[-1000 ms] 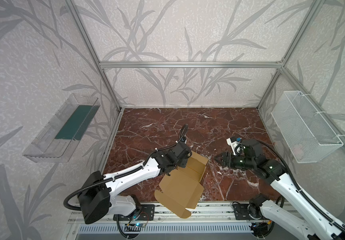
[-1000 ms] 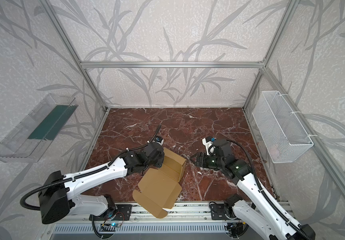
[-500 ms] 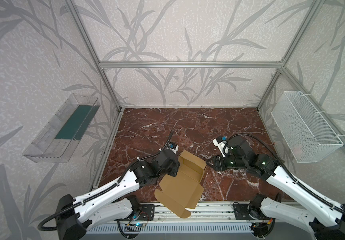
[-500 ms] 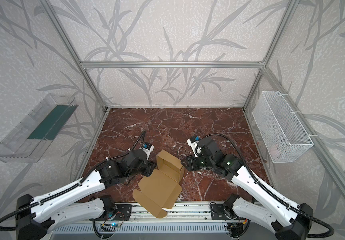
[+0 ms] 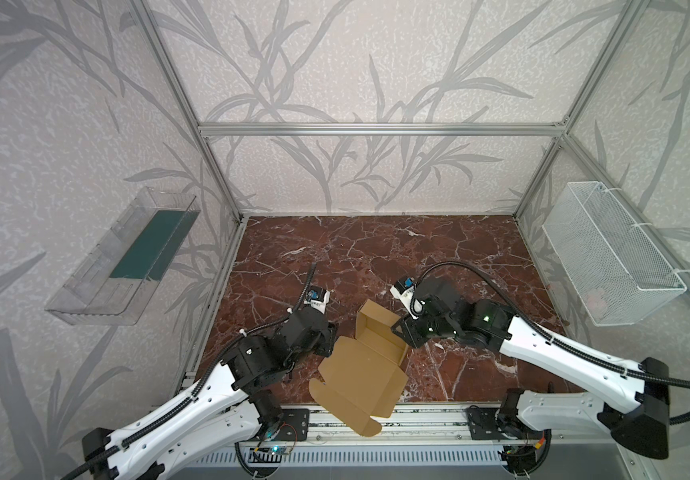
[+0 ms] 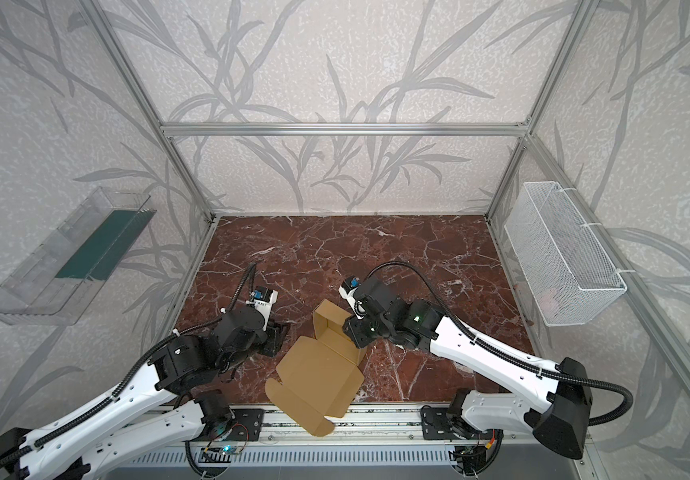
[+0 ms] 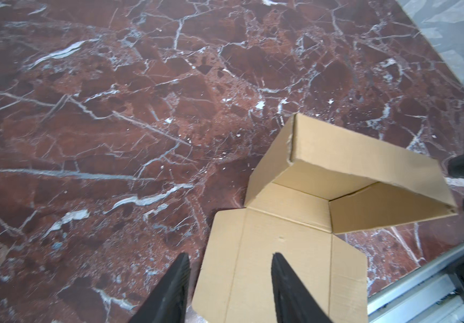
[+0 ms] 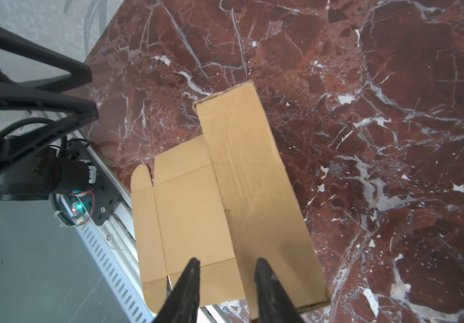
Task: Assemble paper box
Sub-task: Turn over the paper box at the center of the table.
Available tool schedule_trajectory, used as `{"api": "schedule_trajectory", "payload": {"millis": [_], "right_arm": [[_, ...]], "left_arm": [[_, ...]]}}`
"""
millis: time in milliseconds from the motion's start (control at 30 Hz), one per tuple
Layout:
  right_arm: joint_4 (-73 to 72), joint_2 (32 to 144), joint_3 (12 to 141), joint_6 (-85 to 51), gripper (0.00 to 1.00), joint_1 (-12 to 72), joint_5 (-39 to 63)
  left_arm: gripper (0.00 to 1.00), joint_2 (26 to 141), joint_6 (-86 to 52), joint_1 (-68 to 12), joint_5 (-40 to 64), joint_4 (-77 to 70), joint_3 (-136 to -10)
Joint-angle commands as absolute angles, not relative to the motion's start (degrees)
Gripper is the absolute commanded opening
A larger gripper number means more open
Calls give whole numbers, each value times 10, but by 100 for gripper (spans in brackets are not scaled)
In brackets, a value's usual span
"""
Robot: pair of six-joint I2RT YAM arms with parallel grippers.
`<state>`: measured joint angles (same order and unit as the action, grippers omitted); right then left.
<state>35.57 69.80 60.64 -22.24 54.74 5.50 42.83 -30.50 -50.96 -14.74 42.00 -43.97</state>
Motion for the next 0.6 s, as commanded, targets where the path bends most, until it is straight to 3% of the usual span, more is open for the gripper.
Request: {"api": "schedule_trajectory", "payload": {"millis": [0, 333, 567], "right_arm": [[348, 707, 612, -210, 34, 552, 38], [390, 727, 628, -194, 35, 575, -32], [419, 722, 659, -183, 47, 601, -69]], "left_arm": [[49, 421, -316, -507, -177, 446, -423], [49, 418, -316, -507, -188, 443, -416], [49, 417, -314, -507, -197, 441, -414]]}}
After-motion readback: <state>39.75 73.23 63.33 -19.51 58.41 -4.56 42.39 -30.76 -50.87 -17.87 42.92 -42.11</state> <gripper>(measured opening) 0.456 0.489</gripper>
